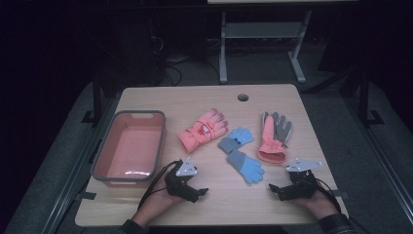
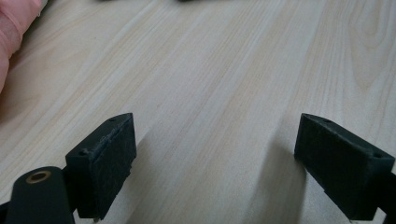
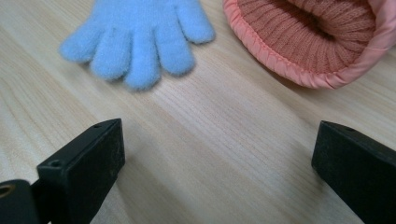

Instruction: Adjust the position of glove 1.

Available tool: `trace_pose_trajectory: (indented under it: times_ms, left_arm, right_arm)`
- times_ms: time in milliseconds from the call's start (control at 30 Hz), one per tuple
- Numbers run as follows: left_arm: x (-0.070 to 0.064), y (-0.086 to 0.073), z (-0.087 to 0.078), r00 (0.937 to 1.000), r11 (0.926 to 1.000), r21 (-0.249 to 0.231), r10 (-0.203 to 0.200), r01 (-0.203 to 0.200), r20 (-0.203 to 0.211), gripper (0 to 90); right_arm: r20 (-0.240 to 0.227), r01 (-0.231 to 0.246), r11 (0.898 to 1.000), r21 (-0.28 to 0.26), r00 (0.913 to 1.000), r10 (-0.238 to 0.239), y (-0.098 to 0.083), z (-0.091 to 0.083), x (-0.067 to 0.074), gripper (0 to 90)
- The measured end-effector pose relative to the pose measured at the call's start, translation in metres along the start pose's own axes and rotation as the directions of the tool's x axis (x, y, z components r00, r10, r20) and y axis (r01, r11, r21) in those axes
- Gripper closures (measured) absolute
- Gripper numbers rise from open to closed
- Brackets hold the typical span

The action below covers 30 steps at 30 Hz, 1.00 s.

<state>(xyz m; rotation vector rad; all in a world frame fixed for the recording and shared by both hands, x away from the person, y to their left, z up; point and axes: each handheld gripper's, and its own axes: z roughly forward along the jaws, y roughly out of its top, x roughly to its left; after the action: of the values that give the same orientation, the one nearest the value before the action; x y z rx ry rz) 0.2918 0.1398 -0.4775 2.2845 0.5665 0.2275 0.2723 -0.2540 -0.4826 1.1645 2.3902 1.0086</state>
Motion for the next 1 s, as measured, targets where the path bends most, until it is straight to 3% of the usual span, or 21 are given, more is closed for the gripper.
trace_pose_trajectory:
  times_ms: [233,367,500,600,767,867,1000]
  left_arm:
    - [0.000,0.000,0.000,1.0000,1.0000,-0.001,0.004,-0.004,-0.003,12.2]
    - [0.001,0.000,0.000,1.0000,1.0000,-0.001,0.008,-0.008,-0.001,12.2]
    - [0.001,0.000,0.000,1.0000,1.0000,-0.001,0.006,-0.006,-0.001,12.2]
    - [0.001,0.000,0.000,1.0000,1.0000,-0.004,0.002,-0.002,0.003,12.2]
    - [0.001,0.000,-0.001,0.9999,0.9999,-0.004,0.011,-0.011,0.002,12.2]
    - [0.002,0.000,-0.001,0.9999,0.9999,-0.003,0.012,-0.012,0.003,12.3]
    - [0.001,0.000,0.000,1.0000,1.0000,-0.009,0.003,-0.003,0.002,12.3]
  right_arm:
    - [-0.003,-0.001,1.000,0.003,1.0000,0.001,0.000,0.000,0.000,3.0]
    - [-0.013,0.007,1.000,0.008,0.9999,-0.007,0.002,-0.006,0.000,20.4]
    - [-0.055,-0.002,1.000,0.024,0.9985,0.003,0.005,-0.012,-0.002,42.8]
    - [-0.081,-0.017,0.999,0.036,0.9965,0.020,0.010,-0.015,-0.001,54.9]
    - [-0.114,-0.010,1.000,0.010,0.9934,0.011,0.020,-0.018,0.004,79.0]
    - [-0.131,-0.002,1.000,0.019,0.9913,0.004,0.027,-0.015,0.007,90.0]
    - [-0.145,-0.004,1.000,0.018,0.9895,0.006,0.037,-0.010,0.011,90.0]
